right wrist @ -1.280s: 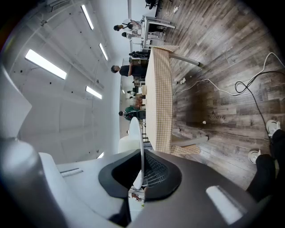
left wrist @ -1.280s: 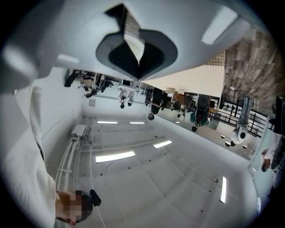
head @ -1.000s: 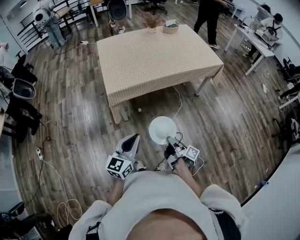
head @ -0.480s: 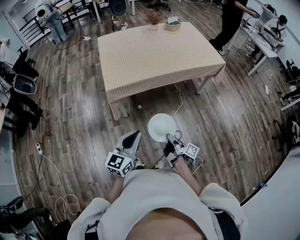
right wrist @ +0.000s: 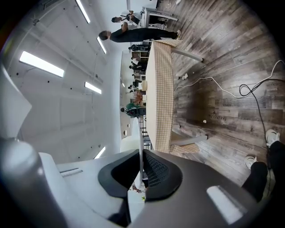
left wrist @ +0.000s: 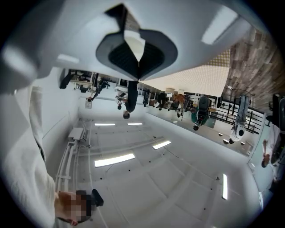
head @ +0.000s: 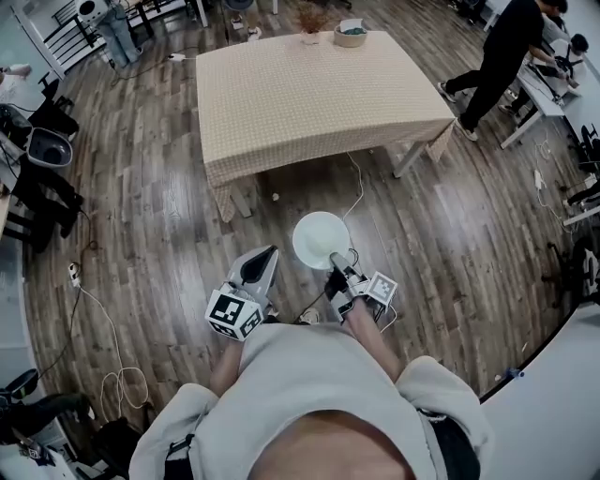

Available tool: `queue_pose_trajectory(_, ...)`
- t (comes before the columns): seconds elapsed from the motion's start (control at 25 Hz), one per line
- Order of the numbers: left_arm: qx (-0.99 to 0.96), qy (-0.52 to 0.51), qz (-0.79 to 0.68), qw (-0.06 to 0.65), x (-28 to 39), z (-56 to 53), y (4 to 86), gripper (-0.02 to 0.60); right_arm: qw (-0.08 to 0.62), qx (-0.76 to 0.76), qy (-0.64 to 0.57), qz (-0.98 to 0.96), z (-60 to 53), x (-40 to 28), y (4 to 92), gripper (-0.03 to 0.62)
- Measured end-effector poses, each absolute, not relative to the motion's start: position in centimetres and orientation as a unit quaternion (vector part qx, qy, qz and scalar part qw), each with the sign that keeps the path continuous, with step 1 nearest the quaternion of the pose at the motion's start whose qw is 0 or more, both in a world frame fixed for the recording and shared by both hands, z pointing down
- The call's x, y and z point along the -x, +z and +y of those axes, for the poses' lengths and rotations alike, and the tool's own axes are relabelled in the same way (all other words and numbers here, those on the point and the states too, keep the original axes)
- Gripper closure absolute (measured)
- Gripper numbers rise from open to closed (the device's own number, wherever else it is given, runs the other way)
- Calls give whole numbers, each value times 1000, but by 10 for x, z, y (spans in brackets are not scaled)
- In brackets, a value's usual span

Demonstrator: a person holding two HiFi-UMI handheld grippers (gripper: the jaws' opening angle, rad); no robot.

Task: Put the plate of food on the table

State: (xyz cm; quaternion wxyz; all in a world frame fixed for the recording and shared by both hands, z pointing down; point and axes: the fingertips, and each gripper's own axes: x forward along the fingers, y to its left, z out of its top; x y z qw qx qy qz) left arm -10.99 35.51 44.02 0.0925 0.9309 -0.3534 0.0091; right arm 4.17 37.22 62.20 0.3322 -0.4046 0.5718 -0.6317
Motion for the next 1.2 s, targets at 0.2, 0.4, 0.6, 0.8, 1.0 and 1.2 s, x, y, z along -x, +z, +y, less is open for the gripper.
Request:
queue_pose_trajectory(0.2, -928, 8, -360, 92, 96, 359, 446, 572, 325, 399, -631, 581, 374, -57, 628, 579)
queue_pose_trajectory(0.4, -928, 7, -361, 92, 78, 359, 453, 572, 329, 399, -633, 576, 376, -73, 633, 579)
queue_pose_trajectory(0.6, -929, 4, -359, 92, 64, 352, 454, 572, 324, 409, -627, 578, 370, -89, 637, 577)
queue_pose_trajectory(0.8, -930, 0, -354, 95, 60, 339, 458, 572, 332, 410, -623, 577, 359, -94, 638, 577)
queue_pose_trajectory(1.0, -936, -1, -339, 97, 48, 318, 461, 572, 344, 417, -617, 572, 341, -103, 638, 577)
queue_pose_trajectory(1.2, -940, -5, -327, 98, 38, 278, 466, 572, 352, 423, -612, 568, 307, -111, 641, 577)
